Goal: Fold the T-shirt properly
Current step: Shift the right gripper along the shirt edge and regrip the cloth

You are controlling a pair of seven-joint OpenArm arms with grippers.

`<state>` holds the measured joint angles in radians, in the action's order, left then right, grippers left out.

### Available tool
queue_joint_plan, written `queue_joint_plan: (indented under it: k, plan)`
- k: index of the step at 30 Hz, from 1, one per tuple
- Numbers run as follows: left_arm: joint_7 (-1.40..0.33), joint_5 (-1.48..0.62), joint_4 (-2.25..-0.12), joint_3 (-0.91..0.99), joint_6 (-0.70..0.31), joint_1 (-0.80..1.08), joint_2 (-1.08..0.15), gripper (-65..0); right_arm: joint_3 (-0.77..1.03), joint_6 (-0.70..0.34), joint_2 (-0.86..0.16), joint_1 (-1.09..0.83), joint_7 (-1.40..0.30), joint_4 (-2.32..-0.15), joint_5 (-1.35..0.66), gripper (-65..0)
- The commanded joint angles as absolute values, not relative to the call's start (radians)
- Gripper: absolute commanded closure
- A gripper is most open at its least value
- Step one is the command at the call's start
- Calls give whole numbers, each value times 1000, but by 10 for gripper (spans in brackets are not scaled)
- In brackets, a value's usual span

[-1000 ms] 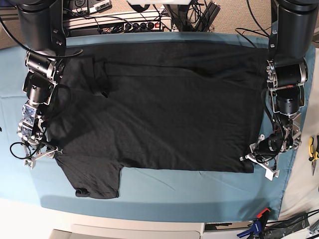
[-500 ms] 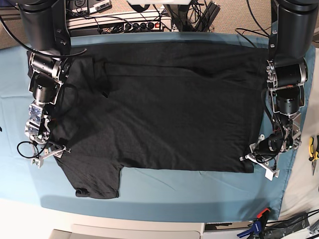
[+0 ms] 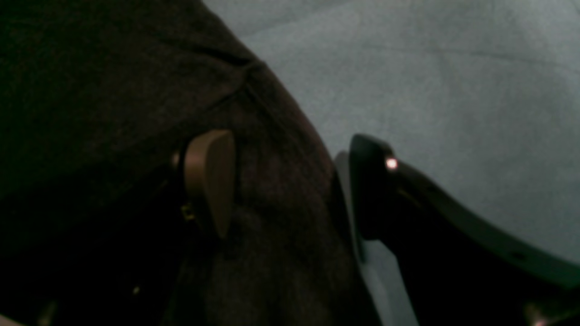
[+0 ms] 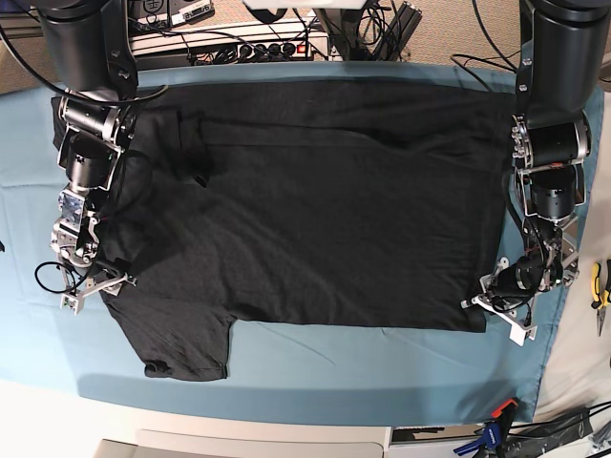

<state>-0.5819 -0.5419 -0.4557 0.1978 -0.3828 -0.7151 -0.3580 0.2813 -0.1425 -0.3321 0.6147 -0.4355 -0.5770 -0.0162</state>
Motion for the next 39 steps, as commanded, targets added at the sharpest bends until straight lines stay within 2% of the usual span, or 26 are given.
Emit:
queue_joint_plan:
  k: [1,7,15,21,28,33,39]
  plan:
    - [-567,-554,-468,200,-394,-751,-372,0,283,-143,-346,628,-456,-587,-8,-390]
    - [-563,-554,-468,200,-394,-751,-371,0,283,-178,-345,628,-456,-587,-12,-382]
    - [-562,-553,-468,200,-394,-751,-371,0,283,-237,-341,628,-456,-587,-46,-127]
    - [-562,-553,-468,200,-394,-751,-371,0,283,-255,-341,628,-443,-587,-45,-18]
    - [-562,-553,-468,200,-394,-751,-371,0,283,-258,-341,628,-440,-589,-45,-14]
    - [-560,-553,-468,200,-394,-751,-371,0,283,-382,-341,628,-432,-589,-57,-14]
    - [-559,-553,-468,200,-394,-751,-371,0,283,-397,-341,628,-432,-589,-89,-14]
